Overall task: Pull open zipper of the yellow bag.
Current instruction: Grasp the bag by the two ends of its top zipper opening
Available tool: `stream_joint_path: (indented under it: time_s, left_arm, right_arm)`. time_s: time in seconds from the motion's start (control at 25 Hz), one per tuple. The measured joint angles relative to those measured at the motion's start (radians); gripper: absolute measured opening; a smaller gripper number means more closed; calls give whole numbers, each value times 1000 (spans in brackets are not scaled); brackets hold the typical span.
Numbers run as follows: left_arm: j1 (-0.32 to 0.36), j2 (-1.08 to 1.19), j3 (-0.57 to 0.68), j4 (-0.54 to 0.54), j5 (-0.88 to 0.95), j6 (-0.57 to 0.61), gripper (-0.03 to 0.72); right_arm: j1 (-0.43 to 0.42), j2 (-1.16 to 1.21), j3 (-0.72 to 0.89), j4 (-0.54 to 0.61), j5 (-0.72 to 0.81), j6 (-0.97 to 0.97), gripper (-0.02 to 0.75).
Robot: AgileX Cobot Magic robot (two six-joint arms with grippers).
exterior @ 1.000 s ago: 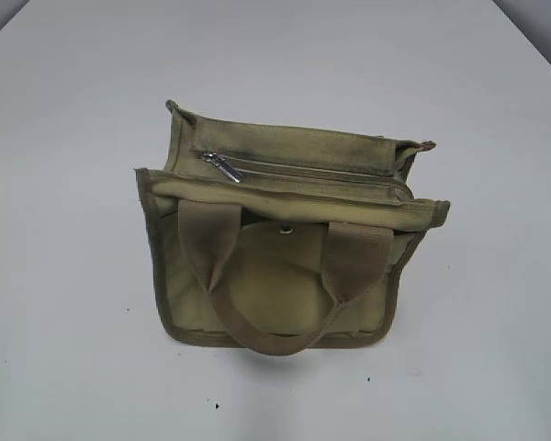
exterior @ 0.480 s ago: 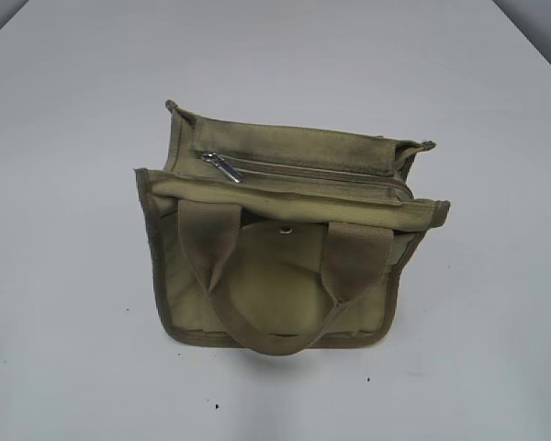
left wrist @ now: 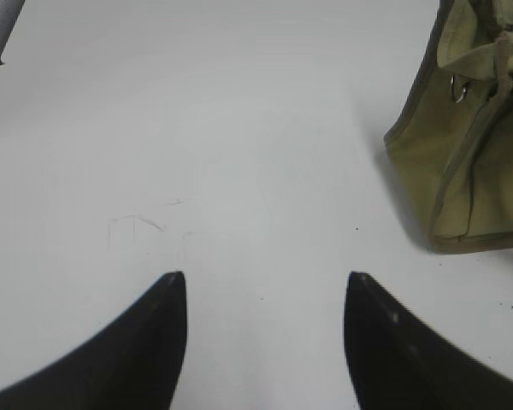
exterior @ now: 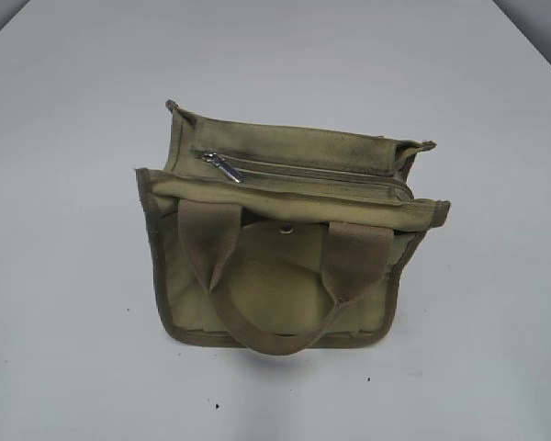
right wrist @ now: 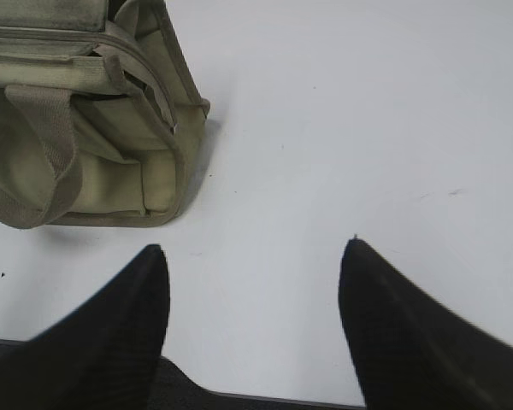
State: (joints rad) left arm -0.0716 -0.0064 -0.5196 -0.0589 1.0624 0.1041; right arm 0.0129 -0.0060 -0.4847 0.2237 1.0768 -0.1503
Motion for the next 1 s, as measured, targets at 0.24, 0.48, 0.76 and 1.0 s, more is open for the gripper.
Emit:
stream_joint_path:
  time_s: [0.24,0.48,0.76,1.0]
  left_arm:
    - [0,0,0,0,0,0,454]
    - [0,8,-18,-27,-66,0,445]
    - [0,277,-38,-336,-452,0,444]
    - [0,736,-122,-691,-415,195,444]
  right_arm:
    - [0,0,0,3,-1,0,489]
    - [0,0,-3,33,-39,0,489]
    - [1,179,-14,74,-384,0,489]
    - [128,448,-47,76,-519,-180,489]
